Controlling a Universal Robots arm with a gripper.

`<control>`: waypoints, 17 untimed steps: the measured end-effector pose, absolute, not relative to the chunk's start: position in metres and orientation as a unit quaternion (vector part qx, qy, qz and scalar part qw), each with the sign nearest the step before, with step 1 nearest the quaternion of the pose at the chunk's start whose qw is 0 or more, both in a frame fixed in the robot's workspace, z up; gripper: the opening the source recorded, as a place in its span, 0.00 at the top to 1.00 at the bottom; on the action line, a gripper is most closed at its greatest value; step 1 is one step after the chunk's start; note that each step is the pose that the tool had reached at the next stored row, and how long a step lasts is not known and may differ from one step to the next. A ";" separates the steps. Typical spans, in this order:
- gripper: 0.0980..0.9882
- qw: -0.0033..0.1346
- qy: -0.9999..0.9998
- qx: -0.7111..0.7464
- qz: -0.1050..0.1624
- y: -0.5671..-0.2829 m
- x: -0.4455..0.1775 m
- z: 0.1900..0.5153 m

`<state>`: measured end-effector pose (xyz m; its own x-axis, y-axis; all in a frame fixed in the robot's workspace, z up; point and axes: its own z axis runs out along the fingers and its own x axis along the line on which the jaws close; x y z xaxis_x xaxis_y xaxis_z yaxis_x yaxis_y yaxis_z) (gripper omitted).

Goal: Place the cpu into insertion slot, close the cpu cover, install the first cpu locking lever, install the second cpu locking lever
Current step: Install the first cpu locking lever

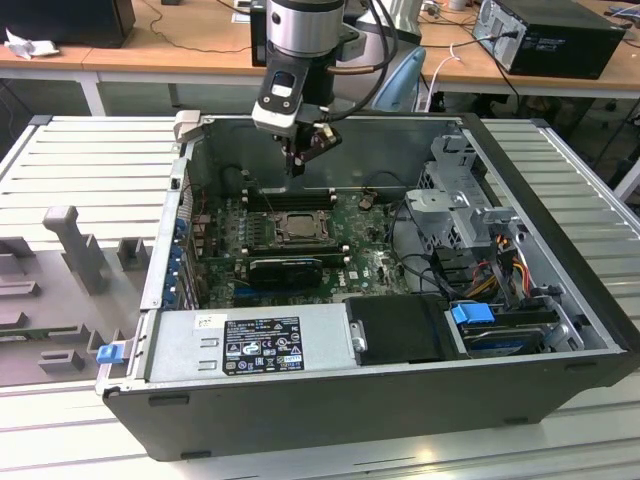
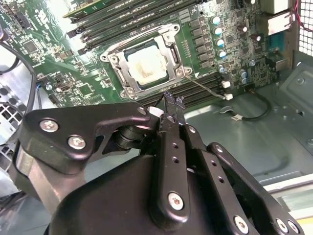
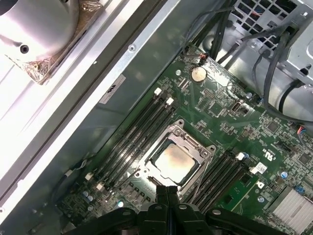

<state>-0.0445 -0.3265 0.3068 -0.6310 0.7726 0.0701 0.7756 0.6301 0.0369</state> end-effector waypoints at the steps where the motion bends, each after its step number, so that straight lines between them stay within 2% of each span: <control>1: 0.99 0.024 -0.903 -0.427 -0.032 -0.326 -0.044 0.307; 17: 0.99 0.026 -0.926 -0.375 -0.030 -0.326 -0.044 0.307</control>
